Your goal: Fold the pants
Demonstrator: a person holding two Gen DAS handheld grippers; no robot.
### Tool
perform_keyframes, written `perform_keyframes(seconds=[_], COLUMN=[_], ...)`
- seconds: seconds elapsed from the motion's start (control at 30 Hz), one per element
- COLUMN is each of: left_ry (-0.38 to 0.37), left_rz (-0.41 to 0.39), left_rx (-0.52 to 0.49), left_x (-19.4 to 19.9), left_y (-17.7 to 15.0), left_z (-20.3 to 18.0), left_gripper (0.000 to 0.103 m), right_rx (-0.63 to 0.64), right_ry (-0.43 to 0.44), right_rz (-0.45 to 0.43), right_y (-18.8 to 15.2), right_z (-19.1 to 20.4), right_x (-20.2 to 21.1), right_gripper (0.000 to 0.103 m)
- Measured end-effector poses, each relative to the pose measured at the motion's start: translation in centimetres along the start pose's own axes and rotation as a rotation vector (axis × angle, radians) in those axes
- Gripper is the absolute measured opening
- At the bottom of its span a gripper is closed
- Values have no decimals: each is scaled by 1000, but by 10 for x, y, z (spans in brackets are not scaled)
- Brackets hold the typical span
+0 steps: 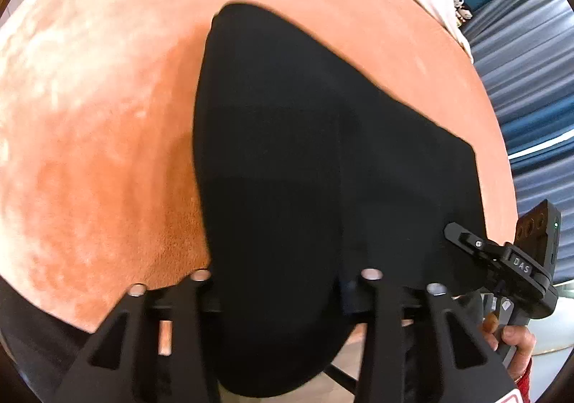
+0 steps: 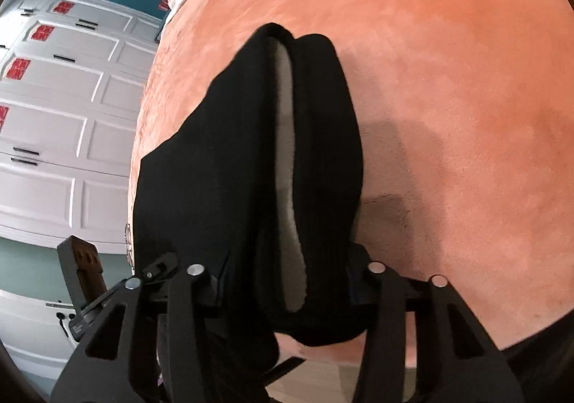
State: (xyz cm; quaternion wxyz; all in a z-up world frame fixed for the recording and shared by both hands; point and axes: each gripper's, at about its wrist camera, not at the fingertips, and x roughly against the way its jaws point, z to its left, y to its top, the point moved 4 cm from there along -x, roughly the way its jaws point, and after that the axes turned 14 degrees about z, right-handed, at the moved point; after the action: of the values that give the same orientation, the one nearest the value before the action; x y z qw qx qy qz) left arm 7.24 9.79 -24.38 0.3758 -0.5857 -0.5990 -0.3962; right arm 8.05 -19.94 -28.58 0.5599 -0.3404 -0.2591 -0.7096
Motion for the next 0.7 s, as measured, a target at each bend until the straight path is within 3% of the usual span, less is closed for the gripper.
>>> perform_keyframes(seconds=[0.1, 0.4, 0.53, 0.7], left_ry=[6, -77, -89, -109], left_rz=[-11, -77, -155, -335], left_rx=[-20, -123, -205, -314], left_x=[19, 98, 144, 212], left_y=[-2, -9, -10, 6], left_z=[-13, -68, -91, -135], left_gripper=[26, 24, 24, 24], right_rx=[1, 75, 157, 286], right_ry=[10, 87, 92, 129], right_rz=[-11, -91, -177, -356], right_y=[-6, -43, -52, -39], right_z=[9, 45, 78, 127], right_x=[10, 85, 135, 210], right_gripper=[39, 37, 37, 37])
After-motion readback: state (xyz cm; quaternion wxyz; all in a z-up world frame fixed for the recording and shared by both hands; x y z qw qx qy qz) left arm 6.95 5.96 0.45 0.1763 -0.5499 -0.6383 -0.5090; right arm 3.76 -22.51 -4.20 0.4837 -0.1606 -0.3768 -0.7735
